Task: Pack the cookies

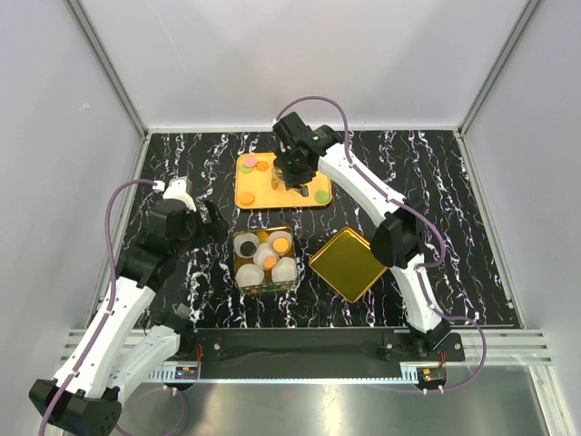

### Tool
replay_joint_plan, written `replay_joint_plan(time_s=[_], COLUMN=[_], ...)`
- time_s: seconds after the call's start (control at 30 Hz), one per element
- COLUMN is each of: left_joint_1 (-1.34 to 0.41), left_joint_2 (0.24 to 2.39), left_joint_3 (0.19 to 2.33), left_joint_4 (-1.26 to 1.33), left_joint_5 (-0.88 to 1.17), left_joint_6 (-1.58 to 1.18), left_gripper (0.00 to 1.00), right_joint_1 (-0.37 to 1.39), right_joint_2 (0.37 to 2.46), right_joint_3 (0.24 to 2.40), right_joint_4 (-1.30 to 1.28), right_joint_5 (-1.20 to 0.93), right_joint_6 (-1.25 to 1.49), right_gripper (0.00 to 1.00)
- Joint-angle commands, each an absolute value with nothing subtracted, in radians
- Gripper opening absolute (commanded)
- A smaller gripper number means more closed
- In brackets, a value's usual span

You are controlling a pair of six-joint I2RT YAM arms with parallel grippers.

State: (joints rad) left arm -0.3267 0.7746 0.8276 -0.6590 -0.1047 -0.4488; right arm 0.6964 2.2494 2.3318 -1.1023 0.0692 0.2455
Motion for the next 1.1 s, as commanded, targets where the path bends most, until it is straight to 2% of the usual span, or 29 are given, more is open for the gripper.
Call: replay_joint_plan(time_s=[0.0, 0.4, 0.9, 1.07], left_joint_1=[-0.321, -0.313, -0.308, -0.307], left_joint_2=[0.773, 0.779, 0.782, 0.787], left_joint_3=[0.830, 0.831, 0.830, 0.833], left_joint_4=[-0.621, -0.620, -0.621, -0.620], left_joint_5=[-0.092, -0.086, -0.091, -0.087], left_joint_6=[-0.443, -0.443, -0.443, -0.443], left_gripper=[0.99, 0.99, 0.99, 0.99], right_joint_1=[0.693, 0.715, 0.974, 1.045], right_joint_2=[2.200, 2.027, 1.747, 1.689], right_joint_3=[2.390, 2.231, 1.853, 1.789], right_joint_4=[-1.101, -1.060, -1.042, -1.049], right_joint_5=[0.086, 0.011, 0.023, 0.009], right_joint_6=[0.232, 0.262, 0.330, 0.365], right_gripper=[0.31, 0.31, 0.31, 0.31])
